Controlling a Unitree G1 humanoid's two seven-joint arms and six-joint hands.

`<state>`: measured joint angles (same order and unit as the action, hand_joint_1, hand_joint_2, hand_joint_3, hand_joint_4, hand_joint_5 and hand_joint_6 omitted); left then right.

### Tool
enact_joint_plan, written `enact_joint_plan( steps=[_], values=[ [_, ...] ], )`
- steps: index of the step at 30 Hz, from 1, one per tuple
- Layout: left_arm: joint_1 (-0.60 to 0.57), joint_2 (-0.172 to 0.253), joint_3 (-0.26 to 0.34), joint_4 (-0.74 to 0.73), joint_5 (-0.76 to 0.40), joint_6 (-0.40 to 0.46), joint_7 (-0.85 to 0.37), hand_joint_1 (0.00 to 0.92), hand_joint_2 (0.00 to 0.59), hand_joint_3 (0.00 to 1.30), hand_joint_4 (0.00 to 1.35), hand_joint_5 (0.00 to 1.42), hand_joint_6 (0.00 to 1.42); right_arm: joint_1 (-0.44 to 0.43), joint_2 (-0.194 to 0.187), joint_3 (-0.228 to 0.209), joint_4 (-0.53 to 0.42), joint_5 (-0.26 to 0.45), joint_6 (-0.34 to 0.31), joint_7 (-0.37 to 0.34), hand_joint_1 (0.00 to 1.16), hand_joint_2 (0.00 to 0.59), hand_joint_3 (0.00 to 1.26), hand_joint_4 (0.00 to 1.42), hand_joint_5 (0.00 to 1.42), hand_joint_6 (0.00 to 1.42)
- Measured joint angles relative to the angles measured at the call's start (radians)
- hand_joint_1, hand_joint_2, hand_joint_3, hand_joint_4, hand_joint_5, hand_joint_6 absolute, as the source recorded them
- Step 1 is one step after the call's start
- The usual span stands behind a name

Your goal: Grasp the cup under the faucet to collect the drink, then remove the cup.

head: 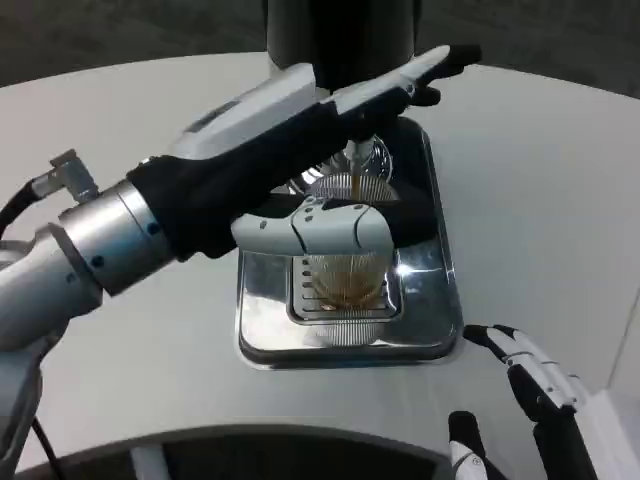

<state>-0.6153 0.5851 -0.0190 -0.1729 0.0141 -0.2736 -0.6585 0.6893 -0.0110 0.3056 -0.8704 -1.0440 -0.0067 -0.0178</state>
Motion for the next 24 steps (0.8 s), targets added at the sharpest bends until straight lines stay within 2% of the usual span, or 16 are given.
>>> enact_joint_plan(
  steps=[6, 10, 13, 18, 24],
  values=[
    [0.021, 0.012, 0.0, -0.005, 0.038, -0.06, 0.009, 0.0, 0.117, 0.0, 0.0, 0.06, 0.01, -0.002, 0.0, 0.0, 0.001, 0.001, 0.0, 0.006, 0.41, 0.515, 0.16, 0.1, 0.14, 0.24],
    [0.027, 0.024, 0.0, -0.006, 0.038, -0.079, 0.012, 0.0, 0.116, 0.0, 0.0, 0.06, 0.01, -0.013, -0.002, 0.002, 0.004, -0.005, 0.0, 0.009, 0.43, 0.505, 0.15, 0.07, 0.08, 0.16],
    [0.032, 0.03, 0.0, -0.008, 0.039, -0.085, 0.017, 0.0, 0.116, 0.0, 0.0, 0.06, 0.01, -0.037, -0.021, 0.014, 0.005, -0.065, -0.004, 0.012, 0.42, 0.506, 0.14, 0.06, 0.05, 0.12],
    [0.038, 0.041, 0.0, -0.011, 0.041, -0.096, 0.026, 0.0, 0.116, 0.0, 0.0, 0.06, 0.01, -0.093, -0.072, 0.058, 0.006, -0.2, -0.07, 0.013, 0.41, 0.484, 0.13, 0.04, 0.02, 0.09],
    [0.041, 0.044, 0.0, -0.017, 0.065, -0.103, 0.036, 0.0, 0.117, 0.0, 0.0, 0.06, 0.01, -0.132, -0.09, 0.06, 0.033, -0.24, -0.083, 0.036, 0.39, 0.469, 0.13, 0.02, 0.0, 0.08]
  ],
)
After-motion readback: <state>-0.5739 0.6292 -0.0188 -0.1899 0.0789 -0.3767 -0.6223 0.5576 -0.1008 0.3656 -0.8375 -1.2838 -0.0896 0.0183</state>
